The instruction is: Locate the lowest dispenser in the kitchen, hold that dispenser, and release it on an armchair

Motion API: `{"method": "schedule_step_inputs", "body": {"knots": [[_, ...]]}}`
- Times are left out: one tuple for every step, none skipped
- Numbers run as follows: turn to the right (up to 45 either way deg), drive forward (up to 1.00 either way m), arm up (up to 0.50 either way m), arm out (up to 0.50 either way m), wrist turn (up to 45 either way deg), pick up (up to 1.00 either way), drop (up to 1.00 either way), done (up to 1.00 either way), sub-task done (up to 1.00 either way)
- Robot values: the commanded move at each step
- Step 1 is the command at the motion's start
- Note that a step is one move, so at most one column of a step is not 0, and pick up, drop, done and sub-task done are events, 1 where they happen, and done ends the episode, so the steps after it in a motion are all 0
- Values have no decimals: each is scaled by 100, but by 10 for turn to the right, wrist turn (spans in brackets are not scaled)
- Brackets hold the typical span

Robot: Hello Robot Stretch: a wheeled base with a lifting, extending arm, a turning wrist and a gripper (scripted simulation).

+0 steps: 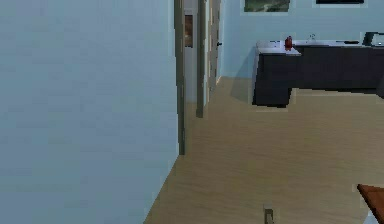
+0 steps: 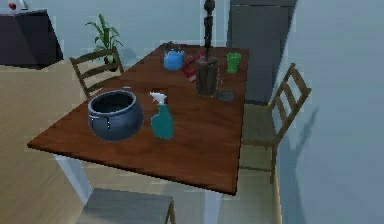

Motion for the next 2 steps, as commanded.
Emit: {"method": "schedule_step_inputs", "body": {"knots": [[0,0,36,0,0,0,0,0,0],[0,0,0,44,0,0,0,0,0]]}}
